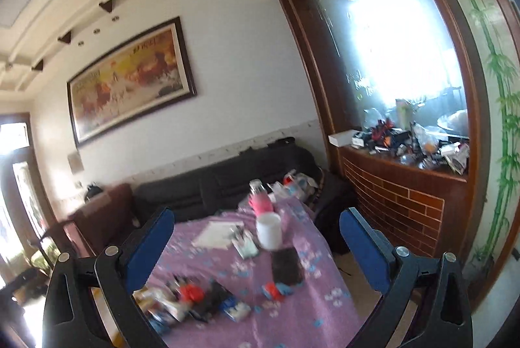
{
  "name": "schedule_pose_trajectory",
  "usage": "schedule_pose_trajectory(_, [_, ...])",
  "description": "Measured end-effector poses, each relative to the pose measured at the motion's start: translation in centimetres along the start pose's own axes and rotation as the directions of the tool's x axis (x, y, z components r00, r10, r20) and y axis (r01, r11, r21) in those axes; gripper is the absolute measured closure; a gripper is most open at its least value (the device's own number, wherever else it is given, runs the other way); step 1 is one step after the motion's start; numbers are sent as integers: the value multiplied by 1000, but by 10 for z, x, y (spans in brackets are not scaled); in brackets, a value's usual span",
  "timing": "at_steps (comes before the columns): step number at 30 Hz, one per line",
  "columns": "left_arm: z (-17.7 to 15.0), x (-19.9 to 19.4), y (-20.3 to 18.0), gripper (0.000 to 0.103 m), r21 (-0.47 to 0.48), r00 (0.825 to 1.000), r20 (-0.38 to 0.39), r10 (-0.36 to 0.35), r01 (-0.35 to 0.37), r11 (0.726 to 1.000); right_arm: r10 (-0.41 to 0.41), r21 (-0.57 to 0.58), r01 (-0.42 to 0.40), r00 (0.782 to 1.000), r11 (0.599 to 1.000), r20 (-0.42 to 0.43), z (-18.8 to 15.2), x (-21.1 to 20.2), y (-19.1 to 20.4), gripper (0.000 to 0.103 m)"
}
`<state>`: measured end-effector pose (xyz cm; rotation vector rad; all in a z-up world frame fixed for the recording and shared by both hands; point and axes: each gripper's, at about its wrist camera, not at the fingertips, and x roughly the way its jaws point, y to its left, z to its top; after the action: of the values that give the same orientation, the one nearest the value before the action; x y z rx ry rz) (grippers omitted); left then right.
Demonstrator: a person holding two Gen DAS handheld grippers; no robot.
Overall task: Organize soft objects
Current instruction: 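Withdraw both open tools from the box back toward the pile, then grasp the blue knitted cloth with left while right grasps the blue Vinda tissue box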
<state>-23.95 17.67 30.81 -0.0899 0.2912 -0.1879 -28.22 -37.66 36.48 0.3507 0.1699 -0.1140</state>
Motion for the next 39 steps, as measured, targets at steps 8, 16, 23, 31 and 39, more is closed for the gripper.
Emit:
schedule_pose_trajectory(8, [6, 49, 3, 8, 24, 990, -131, -45, 48, 999, -108, -104, 100, 992, 989, -71, 121, 31, 20, 0])
schedule_pose_trajectory(16, [-145, 188, -56, 38, 63, 883, -452, -129, 176, 982, -34, -170, -31, 929, 985, -367, -49, 113, 29, 0])
schedule_pose_trajectory(23, [-212, 250, -75, 61, 171, 823, -567, -41, 167, 971, 128, 16, -150, 784, 989, -607, -189, 187, 6, 0])
schedule_pose_trajectory(31, [-229, 293, -81, 36, 192, 772, -635, -31, 197, 961, 142, 82, -118, 733, 990, -665, -230, 229, -19, 0])
schedule_pose_trajectory(39, [-200, 264, -71, 74, 74, 827, -560, -47, 106, 992, 46, -26, -87, 729, 996, -683, -248, 266, -40, 0])
